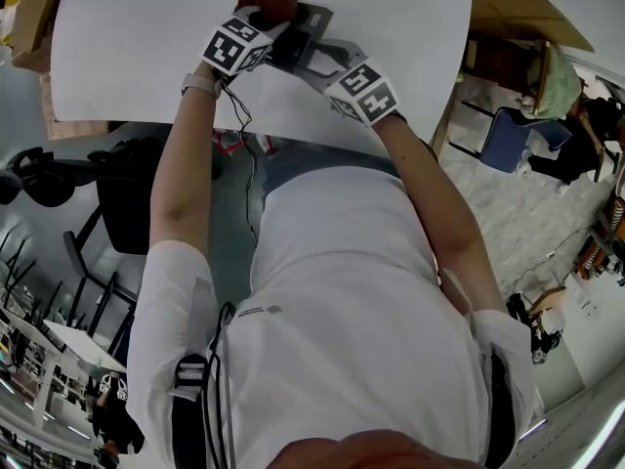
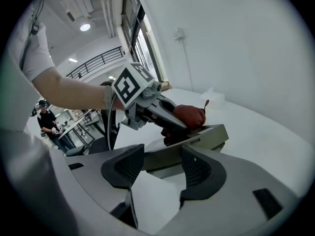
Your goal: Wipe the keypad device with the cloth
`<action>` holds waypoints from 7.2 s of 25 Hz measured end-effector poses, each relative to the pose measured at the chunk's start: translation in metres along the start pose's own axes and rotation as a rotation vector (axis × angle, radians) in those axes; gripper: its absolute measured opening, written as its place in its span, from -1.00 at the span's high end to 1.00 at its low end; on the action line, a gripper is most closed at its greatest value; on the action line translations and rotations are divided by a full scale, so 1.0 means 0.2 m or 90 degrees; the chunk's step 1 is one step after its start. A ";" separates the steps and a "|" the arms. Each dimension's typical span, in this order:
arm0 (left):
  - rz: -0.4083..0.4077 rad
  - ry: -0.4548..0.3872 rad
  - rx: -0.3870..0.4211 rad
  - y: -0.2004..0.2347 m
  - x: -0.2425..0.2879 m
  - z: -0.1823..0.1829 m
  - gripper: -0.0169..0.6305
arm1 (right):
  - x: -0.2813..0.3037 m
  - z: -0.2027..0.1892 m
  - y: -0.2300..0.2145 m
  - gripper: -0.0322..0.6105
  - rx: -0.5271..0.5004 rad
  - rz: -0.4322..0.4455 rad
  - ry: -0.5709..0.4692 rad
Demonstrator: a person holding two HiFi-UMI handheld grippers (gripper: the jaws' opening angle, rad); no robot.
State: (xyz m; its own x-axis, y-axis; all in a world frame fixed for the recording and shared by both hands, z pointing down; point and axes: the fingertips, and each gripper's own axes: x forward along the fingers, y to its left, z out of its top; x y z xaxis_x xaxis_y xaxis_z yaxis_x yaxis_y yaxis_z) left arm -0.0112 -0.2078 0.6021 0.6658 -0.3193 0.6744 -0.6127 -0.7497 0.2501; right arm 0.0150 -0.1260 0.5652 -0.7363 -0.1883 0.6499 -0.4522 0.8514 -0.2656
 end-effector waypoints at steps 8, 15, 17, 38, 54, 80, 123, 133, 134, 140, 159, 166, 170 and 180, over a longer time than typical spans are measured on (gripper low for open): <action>-0.057 -0.031 -0.010 -0.18 -0.11 -0.08 0.78 | 0.00 0.00 0.00 0.24 0.005 -0.001 -0.009; -0.099 -0.046 -0.012 -0.32 -0.18 -0.12 0.78 | 0.00 0.00 0.00 0.24 0.005 -0.008 -0.019; -0.102 -0.046 -0.008 -0.35 -0.19 -0.12 0.78 | 0.00 0.00 -0.01 0.24 0.010 -0.008 -0.022; -0.129 -0.075 -0.020 -0.56 -0.26 -0.08 0.78 | -0.03 -0.19 0.13 0.22 -0.078 0.006 0.047; -0.113 -0.152 -0.065 -0.47 -0.40 0.01 0.78 | -0.07 -0.15 0.10 0.22 -0.089 -0.022 0.033; -0.057 -0.123 -0.165 -0.08 -0.06 0.08 0.78 | -0.01 -0.09 0.11 0.22 -0.310 -0.021 0.096; 0.001 -0.120 -0.211 0.08 0.03 0.13 0.78 | 0.00 -0.14 0.12 0.22 -0.334 -0.017 0.134; 0.061 -0.143 -0.364 0.28 -0.01 -0.14 0.78 | 0.02 -0.14 0.13 0.22 -0.321 -0.018 0.133; 0.070 -0.135 -0.368 0.29 -0.01 -0.17 0.78 | 0.02 -0.14 0.13 0.22 -0.321 -0.018 0.133; 0.092 -0.125 -0.380 0.30 -0.06 -0.28 0.78 | 0.02 -0.14 0.12 0.22 -0.306 -0.026 0.130; 0.073 -0.128 -0.371 -0.15 -0.34 -0.46 0.78 | 0.06 -0.11 0.04 0.22 -0.219 -0.167 0.136; 0.094 -0.215 -0.387 -0.26 -0.67 -0.44 0.78 | 0.11 -0.11 0.06 0.22 -0.080 -0.174 0.072; 0.104 -0.258 -0.378 -0.37 -0.85 -0.43 0.78 | 0.06 -0.10 0.11 0.22 -0.043 -0.197 0.037; 0.106 -0.370 -0.288 -0.58 -1.30 -0.33 0.78 | -0.31 0.17 0.60 0.29 0.005 -0.218 -0.205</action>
State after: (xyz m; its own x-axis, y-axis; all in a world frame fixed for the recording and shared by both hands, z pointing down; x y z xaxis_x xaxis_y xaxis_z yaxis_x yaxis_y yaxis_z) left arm -0.1407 0.0011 0.4443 0.5896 -0.7558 0.2850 -0.7565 -0.3930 0.5228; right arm -0.0104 -0.0282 0.4686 -0.6625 -0.6007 0.4476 -0.6989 0.7106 -0.0809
